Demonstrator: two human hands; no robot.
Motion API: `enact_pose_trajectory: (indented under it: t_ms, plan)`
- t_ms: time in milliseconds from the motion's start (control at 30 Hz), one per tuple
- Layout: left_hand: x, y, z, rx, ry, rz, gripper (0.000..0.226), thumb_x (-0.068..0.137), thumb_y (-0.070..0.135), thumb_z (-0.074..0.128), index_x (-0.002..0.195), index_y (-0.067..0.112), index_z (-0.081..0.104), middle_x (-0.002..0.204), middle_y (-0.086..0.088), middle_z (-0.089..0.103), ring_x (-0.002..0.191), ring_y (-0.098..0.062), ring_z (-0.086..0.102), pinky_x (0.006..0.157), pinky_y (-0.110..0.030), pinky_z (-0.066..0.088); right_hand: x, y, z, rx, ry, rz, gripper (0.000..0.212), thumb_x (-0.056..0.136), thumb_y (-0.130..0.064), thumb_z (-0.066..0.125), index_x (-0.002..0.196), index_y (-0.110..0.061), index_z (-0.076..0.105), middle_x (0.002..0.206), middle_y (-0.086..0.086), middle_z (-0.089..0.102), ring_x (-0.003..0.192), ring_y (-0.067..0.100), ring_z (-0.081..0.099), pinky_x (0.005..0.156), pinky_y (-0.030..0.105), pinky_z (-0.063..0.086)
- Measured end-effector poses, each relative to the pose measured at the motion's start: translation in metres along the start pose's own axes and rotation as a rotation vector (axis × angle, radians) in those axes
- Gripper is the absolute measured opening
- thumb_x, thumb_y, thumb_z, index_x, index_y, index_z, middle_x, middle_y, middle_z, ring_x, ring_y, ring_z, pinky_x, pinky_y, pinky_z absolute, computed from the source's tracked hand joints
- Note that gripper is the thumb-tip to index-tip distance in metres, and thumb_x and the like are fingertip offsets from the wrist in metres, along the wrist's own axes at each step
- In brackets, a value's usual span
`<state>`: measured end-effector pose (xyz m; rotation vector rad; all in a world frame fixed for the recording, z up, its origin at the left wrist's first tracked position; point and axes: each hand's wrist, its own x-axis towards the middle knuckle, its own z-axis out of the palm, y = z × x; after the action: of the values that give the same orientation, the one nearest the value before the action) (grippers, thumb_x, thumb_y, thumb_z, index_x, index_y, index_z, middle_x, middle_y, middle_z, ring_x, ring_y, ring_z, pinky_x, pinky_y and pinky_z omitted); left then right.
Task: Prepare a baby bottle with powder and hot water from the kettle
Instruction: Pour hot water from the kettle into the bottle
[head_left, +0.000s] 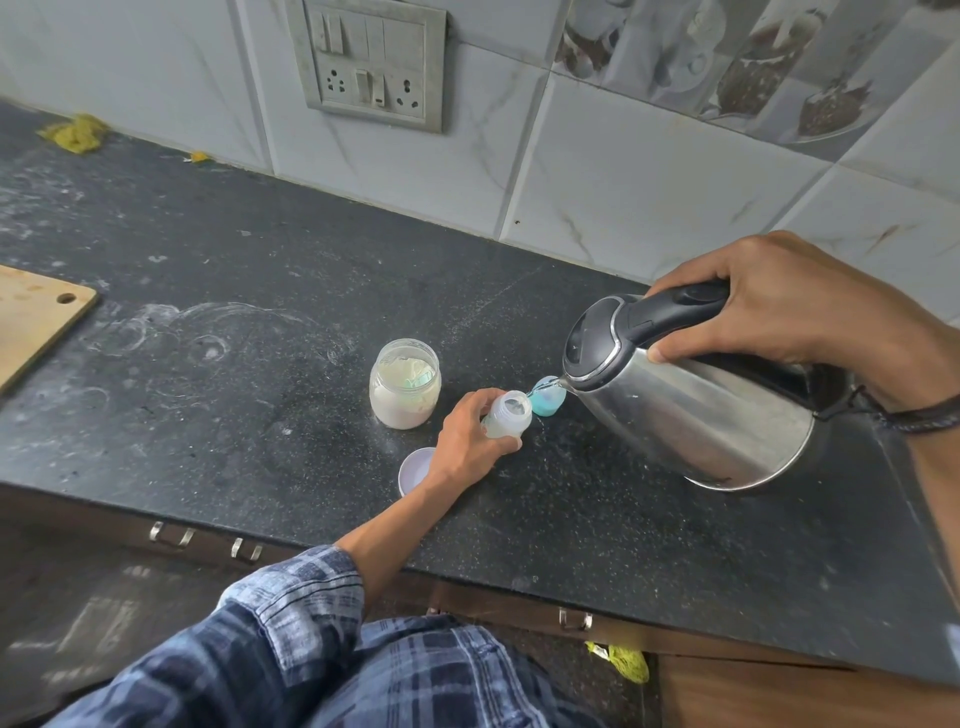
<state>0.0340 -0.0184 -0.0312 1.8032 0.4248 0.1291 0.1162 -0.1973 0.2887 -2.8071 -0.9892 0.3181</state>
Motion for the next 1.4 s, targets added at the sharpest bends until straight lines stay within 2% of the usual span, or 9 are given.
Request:
enact_pose_trajectory:
  t_ms: [167, 333, 567, 900, 1133, 1400]
  plan:
    - [-0.001, 0.001, -0.001, 0.004, 0.001, 0.004, 0.061, 0.072, 0.017, 0.087, 0.126, 0.025, 0.06, 0.125, 0.007, 0.061, 0.114, -0.013, 0.059, 0.102, -0.035, 0.049, 0.0, -0.001, 0.0, -0.009, -0.003, -0.003, 0.035, 0.061, -0.063, 0.084, 0.095, -0.061, 0.072, 0.077, -0.03, 0.071, 0.084, -0.016, 0.058, 0.068, 0.024, 0.05]
    - [-0.001, 0.002, -0.001, 0.013, -0.004, 0.003, 0.06, 0.072, 0.017, 0.087, 0.125, 0.027, 0.058, 0.124, 0.007, 0.06, 0.114, -0.013, 0.058, 0.102, -0.035, 0.048, 0.0, -0.001, 0.001, -0.008, -0.006, 0.002, 0.037, 0.061, -0.063, 0.085, 0.096, -0.061, 0.072, 0.077, -0.031, 0.071, 0.083, -0.016, 0.059, 0.07, 0.025, 0.052]
    - [-0.002, 0.004, -0.001, 0.016, -0.011, -0.01, 0.063, 0.074, 0.016, 0.086, 0.131, 0.022, 0.058, 0.129, 0.004, 0.06, 0.118, -0.014, 0.058, 0.104, -0.035, 0.048, 0.002, -0.004, 0.005, -0.005, -0.017, 0.008, 0.036, 0.06, -0.065, 0.083, 0.094, -0.06, 0.073, 0.077, -0.028, 0.072, 0.079, -0.005, 0.063, 0.075, 0.028, 0.055]
    - [-0.003, 0.006, -0.002, 0.018, -0.006, -0.012, 0.062, 0.073, 0.017, 0.086, 0.129, 0.023, 0.059, 0.127, 0.006, 0.06, 0.114, -0.014, 0.058, 0.102, -0.036, 0.049, 0.006, -0.003, 0.011, -0.023, -0.024, -0.001, 0.033, 0.063, -0.065, 0.082, 0.094, -0.06, 0.072, 0.078, -0.029, 0.072, 0.085, -0.015, 0.058, 0.074, 0.031, 0.057]
    - [-0.003, 0.005, -0.002, 0.023, -0.003, -0.011, 0.063, 0.073, 0.018, 0.086, 0.13, 0.023, 0.058, 0.128, 0.004, 0.06, 0.115, -0.015, 0.058, 0.103, -0.038, 0.049, 0.006, -0.004, 0.011, -0.031, -0.036, 0.01, 0.047, 0.051, -0.078, 0.069, 0.096, -0.062, 0.071, 0.08, -0.03, 0.072, 0.078, -0.008, 0.063, 0.076, 0.035, 0.059]
    - [-0.003, 0.006, -0.001, 0.014, 0.0, -0.011, 0.063, 0.073, 0.017, 0.086, 0.129, 0.023, 0.058, 0.126, 0.005, 0.06, 0.115, -0.015, 0.058, 0.103, -0.038, 0.048, 0.008, 0.005, 0.018, 0.017, -0.025, -0.013, 0.048, 0.053, -0.076, 0.075, 0.099, -0.06, 0.073, 0.08, -0.03, 0.073, 0.08, -0.005, 0.066, 0.079, 0.037, 0.059]
